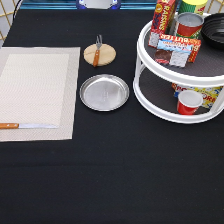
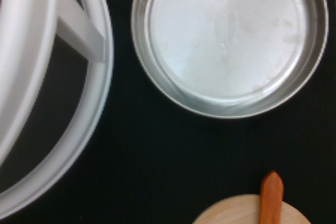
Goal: Arrange plate and fork
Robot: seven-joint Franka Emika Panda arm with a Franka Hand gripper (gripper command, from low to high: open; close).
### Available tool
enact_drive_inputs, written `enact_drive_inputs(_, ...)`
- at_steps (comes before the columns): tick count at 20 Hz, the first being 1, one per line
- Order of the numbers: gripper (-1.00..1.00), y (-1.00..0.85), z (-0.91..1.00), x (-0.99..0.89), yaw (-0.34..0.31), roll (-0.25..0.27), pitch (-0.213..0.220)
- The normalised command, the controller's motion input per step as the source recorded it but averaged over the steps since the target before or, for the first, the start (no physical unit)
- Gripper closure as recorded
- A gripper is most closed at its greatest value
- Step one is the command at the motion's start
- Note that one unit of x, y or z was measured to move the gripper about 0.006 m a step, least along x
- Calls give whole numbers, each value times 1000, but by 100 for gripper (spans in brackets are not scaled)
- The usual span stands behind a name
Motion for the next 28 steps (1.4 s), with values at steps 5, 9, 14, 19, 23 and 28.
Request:
enact_drive_inputs(5,-100,0,55,228,0,-11,4)
enact_drive_inputs(9,-100,-41,136,631,0,-13,26)
enact_drive_inputs(14,-100,-277,109,906,1,32,90)
enact_drive_inputs(19,-100,-401,14,818,27,96,66)
enact_drive_inputs(23,-100,-418,0,702,71,136,35)
enact_drive_inputs(28,-100,-412,-75,686,64,150,35)
